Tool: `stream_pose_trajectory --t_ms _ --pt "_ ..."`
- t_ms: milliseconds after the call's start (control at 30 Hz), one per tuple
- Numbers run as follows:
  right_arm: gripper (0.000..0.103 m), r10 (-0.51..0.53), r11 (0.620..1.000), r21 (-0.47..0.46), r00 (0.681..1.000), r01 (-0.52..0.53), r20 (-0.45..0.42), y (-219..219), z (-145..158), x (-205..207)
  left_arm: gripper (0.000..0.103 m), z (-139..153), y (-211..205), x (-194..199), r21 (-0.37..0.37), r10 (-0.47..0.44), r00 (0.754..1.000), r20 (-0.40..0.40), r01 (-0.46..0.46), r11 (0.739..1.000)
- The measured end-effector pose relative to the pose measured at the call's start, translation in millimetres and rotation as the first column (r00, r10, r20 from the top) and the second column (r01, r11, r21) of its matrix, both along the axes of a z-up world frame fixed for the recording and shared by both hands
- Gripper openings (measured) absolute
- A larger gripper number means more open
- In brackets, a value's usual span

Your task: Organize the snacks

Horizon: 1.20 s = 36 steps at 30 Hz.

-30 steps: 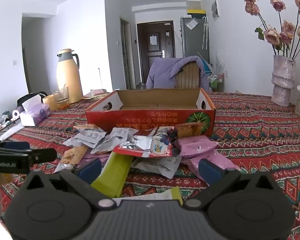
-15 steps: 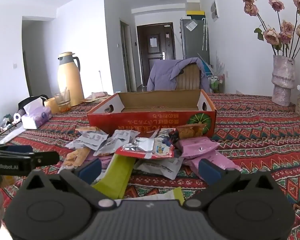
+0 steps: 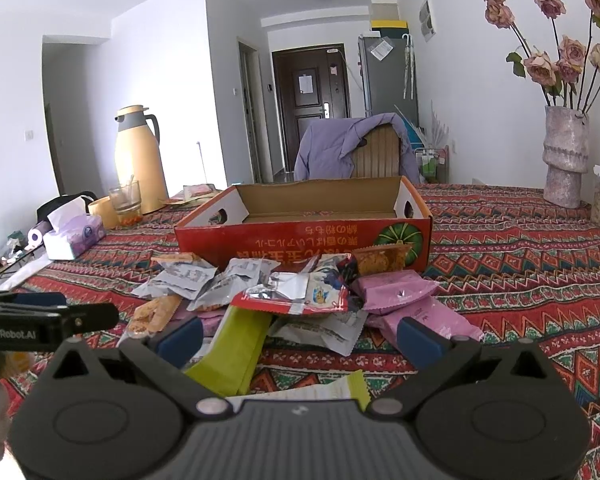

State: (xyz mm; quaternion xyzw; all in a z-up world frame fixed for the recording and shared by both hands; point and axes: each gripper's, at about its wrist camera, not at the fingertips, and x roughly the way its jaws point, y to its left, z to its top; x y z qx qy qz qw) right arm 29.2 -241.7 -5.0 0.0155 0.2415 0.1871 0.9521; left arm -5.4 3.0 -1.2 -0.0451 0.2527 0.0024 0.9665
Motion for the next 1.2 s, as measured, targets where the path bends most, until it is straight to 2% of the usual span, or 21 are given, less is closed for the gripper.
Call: stream_pose_trajectory --t_ms 1200 --pt "0.103 -0.001 1.0 0.001 1.0 0.001 -0.002 -1.1 -0.6 -2.8 0.103 0.4 -1.2 -3.3 -0.007 -0.003 1.0 0.007 0.003 1.0"
